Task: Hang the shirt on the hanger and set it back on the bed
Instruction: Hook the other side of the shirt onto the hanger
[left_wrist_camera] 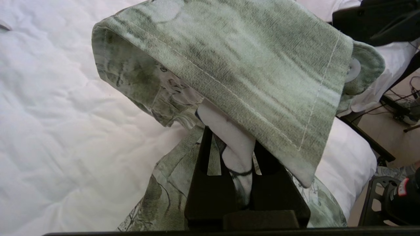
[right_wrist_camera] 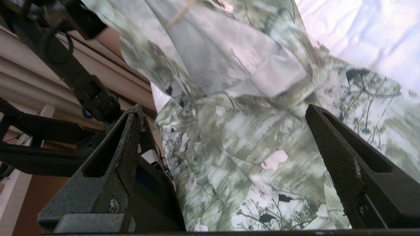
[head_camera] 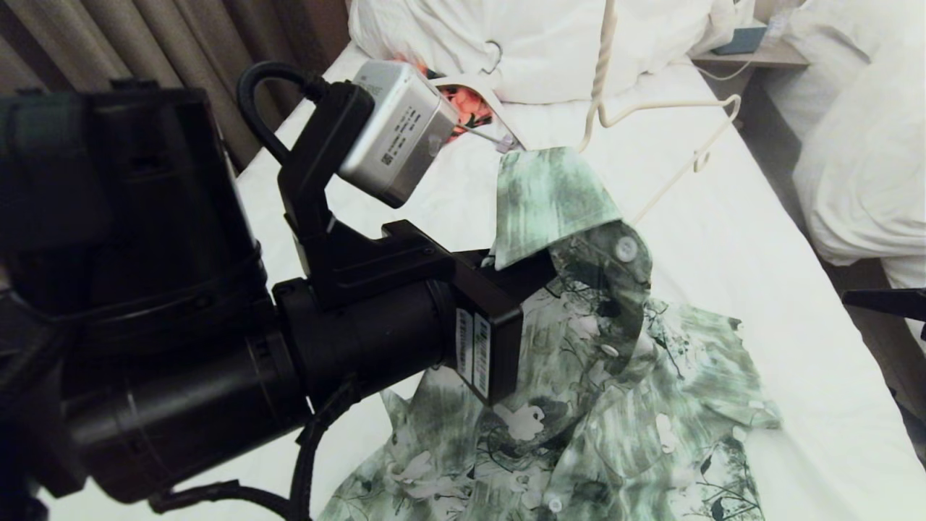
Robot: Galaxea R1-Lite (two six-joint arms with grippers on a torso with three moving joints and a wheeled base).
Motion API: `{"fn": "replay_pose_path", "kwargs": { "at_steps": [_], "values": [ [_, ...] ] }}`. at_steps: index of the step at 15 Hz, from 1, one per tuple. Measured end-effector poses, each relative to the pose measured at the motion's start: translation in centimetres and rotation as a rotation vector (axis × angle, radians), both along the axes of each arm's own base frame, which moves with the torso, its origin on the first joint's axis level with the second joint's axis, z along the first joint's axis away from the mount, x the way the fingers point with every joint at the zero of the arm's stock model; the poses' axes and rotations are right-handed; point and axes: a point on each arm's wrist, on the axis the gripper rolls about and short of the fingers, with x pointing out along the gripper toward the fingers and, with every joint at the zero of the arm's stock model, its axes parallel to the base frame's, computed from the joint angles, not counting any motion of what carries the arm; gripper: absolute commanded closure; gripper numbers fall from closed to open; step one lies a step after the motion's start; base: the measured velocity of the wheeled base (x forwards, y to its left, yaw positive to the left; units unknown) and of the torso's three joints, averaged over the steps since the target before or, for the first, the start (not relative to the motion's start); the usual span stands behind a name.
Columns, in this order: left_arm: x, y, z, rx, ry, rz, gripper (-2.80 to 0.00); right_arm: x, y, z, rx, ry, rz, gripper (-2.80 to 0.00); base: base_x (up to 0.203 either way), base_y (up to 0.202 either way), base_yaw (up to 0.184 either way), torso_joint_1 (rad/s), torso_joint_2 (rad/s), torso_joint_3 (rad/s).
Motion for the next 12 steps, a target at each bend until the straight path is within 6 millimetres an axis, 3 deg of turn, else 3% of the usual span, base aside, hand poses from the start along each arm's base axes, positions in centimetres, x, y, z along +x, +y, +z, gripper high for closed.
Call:
{"fn": "replay_pose_path", "kwargs": {
  "at_steps": [12],
  "values": [
    [0.0,0.2,0.7,-0.043,0.019,0.006,0.0,0.7,-0.3,-1.6,-0.03,-0.006,-0.017,-2.8,0.0,0.0,0.0,0.0,0.0,0.0]
  ]
}}
